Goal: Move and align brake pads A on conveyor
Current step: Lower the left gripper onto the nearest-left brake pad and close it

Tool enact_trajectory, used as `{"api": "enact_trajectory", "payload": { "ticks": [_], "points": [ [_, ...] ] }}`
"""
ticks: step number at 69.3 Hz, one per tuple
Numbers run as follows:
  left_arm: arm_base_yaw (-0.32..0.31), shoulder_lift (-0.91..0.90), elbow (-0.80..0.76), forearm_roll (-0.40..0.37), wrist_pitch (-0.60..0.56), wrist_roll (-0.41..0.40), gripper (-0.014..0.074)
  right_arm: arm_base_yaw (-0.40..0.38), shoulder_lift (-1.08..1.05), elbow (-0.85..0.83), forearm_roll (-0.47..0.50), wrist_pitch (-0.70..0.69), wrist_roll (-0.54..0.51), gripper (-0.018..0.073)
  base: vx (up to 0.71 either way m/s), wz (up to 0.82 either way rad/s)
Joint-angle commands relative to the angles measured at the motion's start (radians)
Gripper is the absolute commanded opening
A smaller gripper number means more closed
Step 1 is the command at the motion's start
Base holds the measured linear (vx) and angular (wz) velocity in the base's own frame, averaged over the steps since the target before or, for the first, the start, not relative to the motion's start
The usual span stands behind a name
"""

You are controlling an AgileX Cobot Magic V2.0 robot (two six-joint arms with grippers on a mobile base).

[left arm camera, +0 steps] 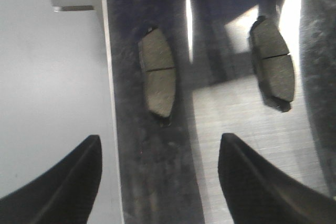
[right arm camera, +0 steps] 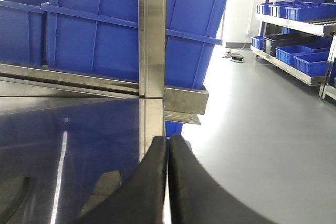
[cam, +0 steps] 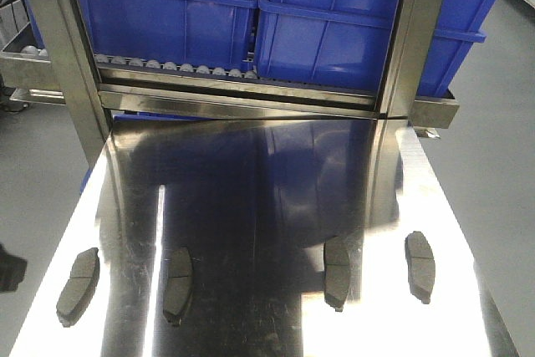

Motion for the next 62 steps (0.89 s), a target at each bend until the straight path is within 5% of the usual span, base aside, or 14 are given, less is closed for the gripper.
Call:
{"api": "enact_trajectory", "payload": {
  "ticks": [1, 28, 62],
  "points": [
    [-0.003, 0.096, -0.085, -0.037, -0.010, 0.044, 0.0471, -0.007, -0.015, 0.012, -0.007, -0.072, -0.005, -0.0011, 0.00, 0.00],
    [-0.035, 0.534, -0.193, -0.026, -0.050, 0.043, 0.0471, -0.007, -0.015, 0.012, -0.007, -0.073, -0.005, -0.0011, 0.00, 0.00],
    [-0.035, 0.712, -0.262, -0.022, -0.129, -0.005, 0.0471, -0.007, -0.015, 0.012, -0.007, -0.073, -0.005, -0.0011, 0.00, 0.00]
  ]
}}
